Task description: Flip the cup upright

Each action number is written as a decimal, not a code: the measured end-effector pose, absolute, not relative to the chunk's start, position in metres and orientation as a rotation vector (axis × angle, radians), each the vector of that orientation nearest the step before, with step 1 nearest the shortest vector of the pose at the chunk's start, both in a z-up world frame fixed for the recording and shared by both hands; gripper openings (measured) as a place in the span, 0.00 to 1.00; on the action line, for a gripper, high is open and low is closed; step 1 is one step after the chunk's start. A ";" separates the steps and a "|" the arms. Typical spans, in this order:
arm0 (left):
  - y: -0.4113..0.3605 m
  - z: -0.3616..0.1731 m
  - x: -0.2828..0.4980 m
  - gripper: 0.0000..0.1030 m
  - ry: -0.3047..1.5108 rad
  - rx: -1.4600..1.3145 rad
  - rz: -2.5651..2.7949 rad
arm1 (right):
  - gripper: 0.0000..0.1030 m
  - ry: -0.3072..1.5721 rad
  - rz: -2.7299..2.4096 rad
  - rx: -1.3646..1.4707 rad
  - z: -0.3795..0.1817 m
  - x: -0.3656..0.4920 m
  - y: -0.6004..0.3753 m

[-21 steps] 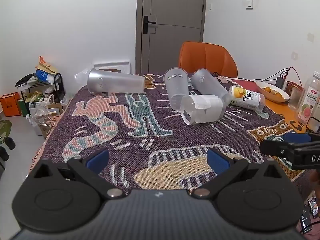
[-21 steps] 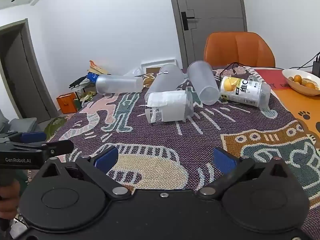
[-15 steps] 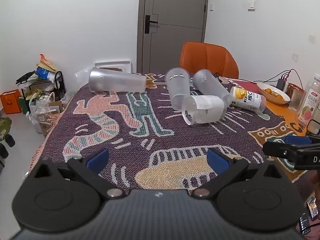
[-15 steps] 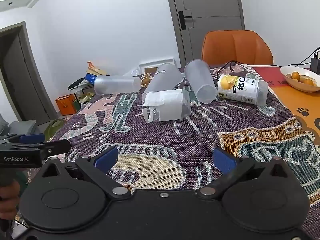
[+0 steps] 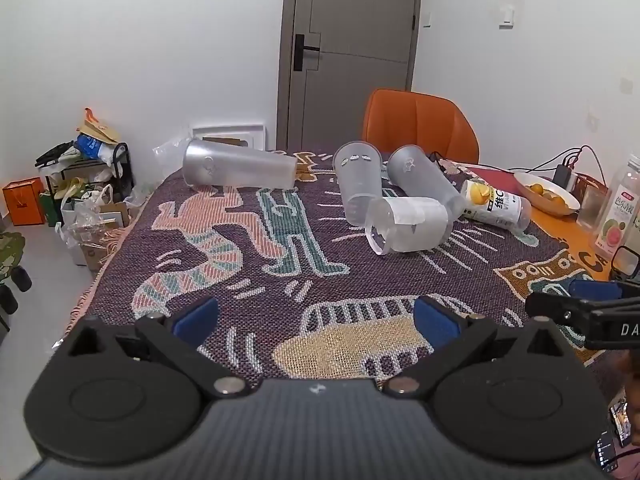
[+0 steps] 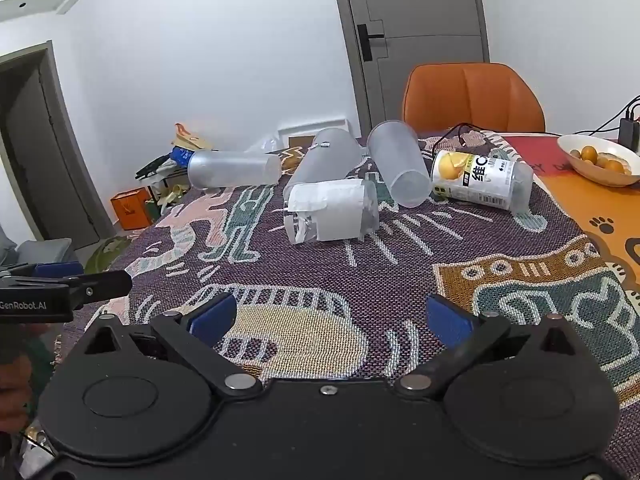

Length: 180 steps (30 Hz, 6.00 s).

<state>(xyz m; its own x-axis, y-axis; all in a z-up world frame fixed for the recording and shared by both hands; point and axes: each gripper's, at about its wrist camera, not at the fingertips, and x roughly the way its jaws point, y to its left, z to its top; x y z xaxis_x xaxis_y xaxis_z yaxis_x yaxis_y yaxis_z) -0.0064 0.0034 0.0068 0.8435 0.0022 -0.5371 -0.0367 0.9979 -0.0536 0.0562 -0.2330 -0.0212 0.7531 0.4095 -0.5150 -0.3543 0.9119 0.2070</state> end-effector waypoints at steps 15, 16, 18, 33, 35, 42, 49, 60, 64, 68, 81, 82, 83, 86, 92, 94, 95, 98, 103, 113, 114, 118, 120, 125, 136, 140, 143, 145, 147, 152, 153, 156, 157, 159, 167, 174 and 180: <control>-0.001 0.015 -0.020 1.00 0.556 -0.067 0.027 | 1.00 0.572 0.405 0.111 -0.015 0.048 -0.241; -0.001 0.016 -0.021 1.00 0.556 -0.067 0.029 | 1.00 0.570 0.407 0.108 -0.014 0.048 -0.241; -0.002 0.018 -0.022 1.00 0.555 -0.073 0.030 | 1.00 0.567 0.409 0.103 -0.012 0.046 -0.241; -0.002 0.026 -0.031 1.00 0.545 -0.067 0.028 | 1.00 0.553 0.421 0.105 -0.004 0.037 -0.245; -0.001 0.026 -0.032 1.00 0.546 -0.068 0.030 | 1.00 0.549 0.421 0.104 -0.004 0.036 -0.245; -0.002 0.027 -0.031 1.00 0.548 -0.065 0.031 | 1.00 0.546 0.425 0.103 -0.005 0.036 -0.244; -0.002 0.026 -0.022 1.00 0.551 -0.063 0.024 | 1.00 0.549 0.411 0.103 -0.006 0.042 -0.248; -0.001 0.022 0.003 1.00 0.566 -0.082 -0.023 | 1.00 0.583 0.400 0.082 -0.011 0.066 -0.250; 0.001 0.021 0.019 1.00 0.577 -0.093 -0.035 | 1.00 0.592 0.396 0.095 -0.012 0.081 -0.257; 0.000 0.020 0.038 1.00 0.570 -0.101 -0.035 | 1.00 0.582 0.392 0.084 -0.011 0.101 -0.265; -0.018 0.009 0.100 1.00 0.594 -0.155 -0.049 | 0.93 0.570 0.372 -0.066 -0.011 0.164 -0.282; -0.020 0.009 0.104 1.00 0.597 -0.156 -0.051 | 0.92 0.574 0.371 -0.073 -0.012 0.168 -0.283; -0.023 0.009 0.109 1.00 0.597 -0.154 -0.052 | 0.92 0.577 0.372 -0.082 -0.012 0.172 -0.284; -0.031 0.010 0.122 1.00 0.596 -0.137 -0.054 | 0.92 0.574 0.377 -0.110 -0.013 0.184 -0.288; -0.045 0.008 0.149 1.00 0.594 -0.137 -0.050 | 0.88 0.575 0.386 -0.205 -0.015 0.210 -0.293; -0.048 0.006 0.157 1.00 0.594 -0.140 -0.045 | 0.88 0.576 0.387 -0.247 -0.016 0.219 -0.294; -0.050 0.005 0.160 1.00 0.594 -0.139 -0.042 | 0.88 0.577 0.385 -0.266 -0.017 0.224 -0.295; -0.056 0.002 0.170 1.00 0.593 -0.138 -0.036 | 0.87 0.579 0.385 -0.307 -0.019 0.237 -0.297; -0.058 -0.001 0.184 1.00 0.586 -0.147 -0.020 | 0.86 0.583 0.412 -0.382 -0.022 0.258 -0.295; -0.048 -0.009 0.203 1.00 0.587 -0.213 0.030 | 0.86 0.619 0.496 -0.633 -0.031 0.292 -0.275; -0.047 -0.009 0.204 1.00 0.588 -0.218 0.033 | 0.86 0.622 0.504 -0.651 -0.032 0.295 -0.273; -0.041 -0.009 0.204 1.00 0.579 -0.244 0.039 | 0.86 0.642 0.528 -0.704 -0.037 0.304 -0.268; -0.039 -0.009 0.202 1.00 0.569 -0.249 0.044 | 0.86 0.654 0.538 -0.737 -0.040 0.310 -0.265; -0.028 -0.010 0.194 1.00 0.571 -0.274 0.056 | 0.72 0.698 0.544 -0.859 -0.055 0.324 -0.261; 0.004 -0.014 0.169 1.00 0.571 -0.328 0.073 | 0.57 0.755 0.532 -0.837 -0.025 0.305 -0.264; 0.007 -0.013 0.159 1.00 0.570 -0.328 0.066 | 0.57 0.732 0.532 -0.839 -0.014 0.288 -0.258; 0.011 -0.012 0.151 1.00 0.567 -0.330 0.064 | 0.57 0.715 0.544 -0.840 -0.007 0.276 -0.249; 0.014 -0.011 0.146 1.00 0.563 -0.334 0.067 | 0.57 0.704 0.555 -0.846 -0.003 0.267 -0.244; 0.019 -0.011 0.140 1.00 0.560 -0.342 0.072 | 0.57 0.694 0.566 -0.851 0.003 0.258 -0.237; 0.030 -0.006 0.122 1.00 0.543 -0.356 0.082 | 0.57 0.664 0.589 -0.864 0.014 0.240 -0.220; 0.031 -0.005 0.119 1.00 0.540 -0.355 0.085 | 0.57 0.659 0.596 -0.867 0.016 0.237 -0.215; 0.039 -0.005 0.108 1.00 0.538 -0.360 0.097 | 0.57 0.649 0.625 -0.865 0.021 0.225 -0.201; 0.042 -0.005 0.105 1.00 0.537 -0.359 0.102 | 0.57 0.643 0.639 -0.866 0.022 0.221 -0.195; 0.047 -0.005 0.097 1.00 0.537 -0.353 0.108 | 0.57 0.632 0.669 -0.867 0.025 0.211 -0.183; 0.068 -0.010 0.076 1.00 0.545 -0.366 0.137 | 0.57 0.617 0.773 -0.885 0.020 0.185 -0.139; 0.084 -0.013 0.059 1.00 0.548 -0.379 0.187 | 0.57 0.628 0.862 -0.882 0.007 0.169 -0.113; 0.094 -0.018 0.046 1.00 0.561 -0.384 0.230 | 0.57 0.660 0.962 -0.882 -0.010 0.153 -0.096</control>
